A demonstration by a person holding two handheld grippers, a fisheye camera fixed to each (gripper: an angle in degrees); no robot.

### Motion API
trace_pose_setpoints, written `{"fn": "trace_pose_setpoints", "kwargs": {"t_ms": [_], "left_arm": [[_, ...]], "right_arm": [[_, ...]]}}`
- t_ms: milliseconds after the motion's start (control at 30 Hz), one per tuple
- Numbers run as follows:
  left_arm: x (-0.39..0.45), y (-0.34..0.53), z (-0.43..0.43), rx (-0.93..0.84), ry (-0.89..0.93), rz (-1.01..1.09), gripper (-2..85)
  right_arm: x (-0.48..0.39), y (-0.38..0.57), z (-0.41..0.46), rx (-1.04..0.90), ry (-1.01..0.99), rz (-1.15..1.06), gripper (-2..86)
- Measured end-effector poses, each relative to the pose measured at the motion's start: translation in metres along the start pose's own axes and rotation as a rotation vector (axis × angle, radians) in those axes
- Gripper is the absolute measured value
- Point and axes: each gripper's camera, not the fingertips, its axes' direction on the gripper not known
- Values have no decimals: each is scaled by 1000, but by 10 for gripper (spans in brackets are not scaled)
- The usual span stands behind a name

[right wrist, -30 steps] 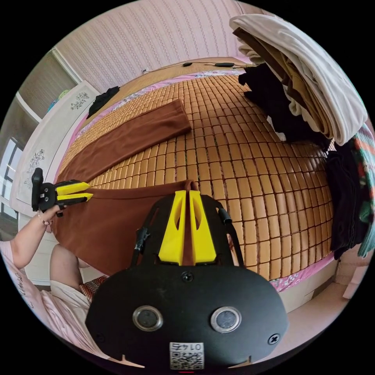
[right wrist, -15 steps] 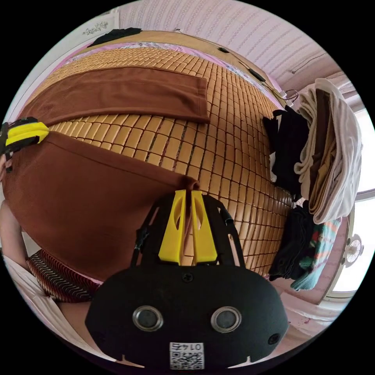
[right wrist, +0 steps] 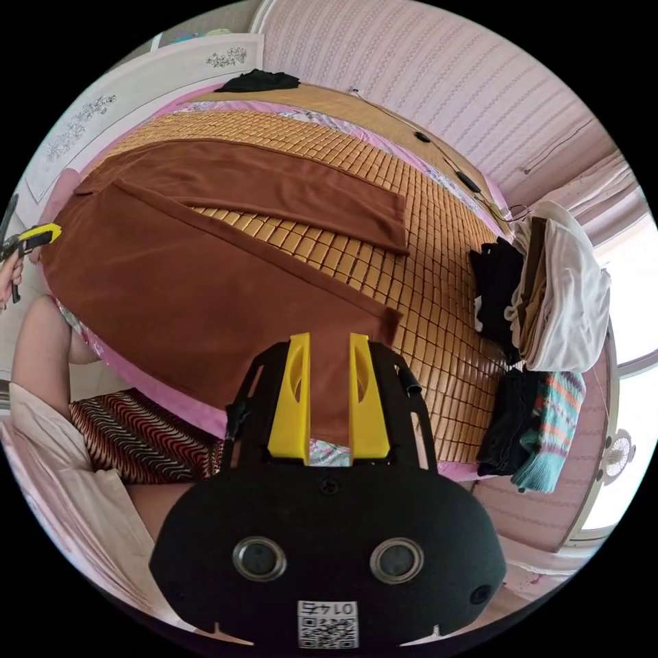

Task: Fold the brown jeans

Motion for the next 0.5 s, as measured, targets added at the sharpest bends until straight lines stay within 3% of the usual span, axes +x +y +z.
{"fn": "trace_pose_setpoints", "kwargs": {"t_ms": [200, 500], "left_arm": [[-124, 79, -15, 6, 20, -319, 66], [-225, 146, -15, 22, 92, -520, 82]], "right_arm": [[-33, 11, -17, 6, 81, -30, 89], [-52, 32, -23, -4, 153, -44, 108]]}}
